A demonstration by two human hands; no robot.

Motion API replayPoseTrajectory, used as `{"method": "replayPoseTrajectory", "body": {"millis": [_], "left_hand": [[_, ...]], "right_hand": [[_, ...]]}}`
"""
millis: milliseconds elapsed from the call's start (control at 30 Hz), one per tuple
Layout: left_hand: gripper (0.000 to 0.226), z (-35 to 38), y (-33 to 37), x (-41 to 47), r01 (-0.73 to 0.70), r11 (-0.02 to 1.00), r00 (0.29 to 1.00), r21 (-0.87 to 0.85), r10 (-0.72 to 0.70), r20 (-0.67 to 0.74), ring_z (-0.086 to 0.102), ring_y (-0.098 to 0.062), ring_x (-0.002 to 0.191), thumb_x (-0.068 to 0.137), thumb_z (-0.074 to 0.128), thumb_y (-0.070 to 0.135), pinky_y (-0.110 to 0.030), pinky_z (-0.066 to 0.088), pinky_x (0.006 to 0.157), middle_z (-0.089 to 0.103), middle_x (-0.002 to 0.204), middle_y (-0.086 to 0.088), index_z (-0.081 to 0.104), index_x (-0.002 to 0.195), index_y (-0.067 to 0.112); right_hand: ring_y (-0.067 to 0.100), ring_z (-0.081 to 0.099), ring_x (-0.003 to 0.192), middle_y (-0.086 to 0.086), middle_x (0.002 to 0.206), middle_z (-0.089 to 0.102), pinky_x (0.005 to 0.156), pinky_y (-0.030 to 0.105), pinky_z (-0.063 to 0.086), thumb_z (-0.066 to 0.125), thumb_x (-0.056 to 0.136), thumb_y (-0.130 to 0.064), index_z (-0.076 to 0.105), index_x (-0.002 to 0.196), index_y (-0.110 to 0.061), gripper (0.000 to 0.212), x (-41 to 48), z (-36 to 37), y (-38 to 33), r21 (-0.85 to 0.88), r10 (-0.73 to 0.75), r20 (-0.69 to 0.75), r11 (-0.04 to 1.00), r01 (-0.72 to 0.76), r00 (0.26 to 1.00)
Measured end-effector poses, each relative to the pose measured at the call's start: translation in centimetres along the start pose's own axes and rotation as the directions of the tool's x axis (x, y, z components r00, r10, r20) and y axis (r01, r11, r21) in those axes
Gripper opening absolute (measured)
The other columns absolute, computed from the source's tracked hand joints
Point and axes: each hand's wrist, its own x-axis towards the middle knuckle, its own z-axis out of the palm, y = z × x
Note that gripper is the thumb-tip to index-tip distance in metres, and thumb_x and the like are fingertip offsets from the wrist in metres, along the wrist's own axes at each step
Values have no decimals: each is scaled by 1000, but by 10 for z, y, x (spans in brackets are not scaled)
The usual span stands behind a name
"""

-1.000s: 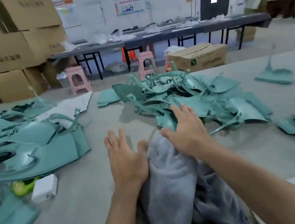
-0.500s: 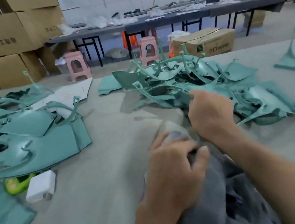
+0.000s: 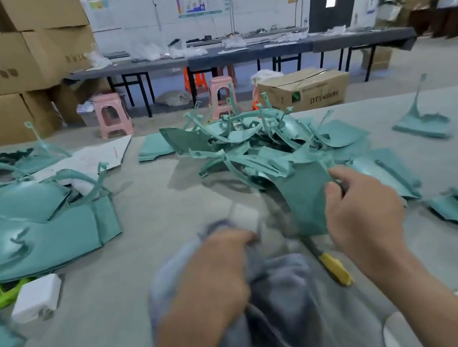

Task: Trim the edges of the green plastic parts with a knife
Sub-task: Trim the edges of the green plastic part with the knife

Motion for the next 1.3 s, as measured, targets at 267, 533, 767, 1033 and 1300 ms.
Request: {"method": "replayPoseTrajectory", "body": {"millis": [267, 533, 767, 1033, 1300], "left_hand": [[63, 9, -41, -3, 363, 908, 814, 212, -198, -546, 44, -36, 136, 75, 79, 11, -55, 29, 115, 58, 138, -18, 57, 133, 3], [62, 50, 30, -17, -189, 460, 884, -868, -305, -354, 63, -18, 122, 80, 64, 29, -33, 54, 95, 67, 131, 6, 53, 139, 41], [79, 59, 7, -12, -158, 200, 925, -967, -314, -216, 64, -23, 121, 70, 82, 34, -34, 54, 95, 66, 133, 0, 51, 142, 37], [26, 57, -1, 2, -49, 340, 797, -939, -553, -242, 74, -25, 97, 81, 70, 10, -37, 59, 79, 78, 102, -3, 76, 102, 24], [38, 36, -2, -10, 139, 284, 855, -949, -517, -29, 72, -21, 62, 61, 77, 54, -27, 56, 51, 76, 74, -12, 80, 69, 17]], "right_hand": [[30, 54, 64, 5, 75, 68, 65, 29, 35, 54, 101, -20, 68, 121, -11, 25, -49, -8, 5, 329, 66, -97, 944, -31, 993], [4, 51, 81, -17, 82, 64, 70, 17, 39, 72, 86, -14, 65, 113, -26, 30, -78, -8, -15, 345, -362, 82, 884, 314, 929], [-4, 49, 109, -23, 126, 63, 88, -4, 26, 62, 78, -56, 42, 143, -46, 69, -80, 4, -7, 299, -361, 541, 927, 226, 760], [22, 49, 65, -4, 61, 53, 61, 39, 32, 33, 100, -56, 41, 66, -24, 47, -59, -3, 3, 115, -97, 357, 992, 59, 929], [19, 58, 66, -2, 70, 67, 62, 40, 51, 52, 91, -50, 67, 84, -19, 35, -64, -7, -7, 467, -134, 541, 869, -164, 830]]}}
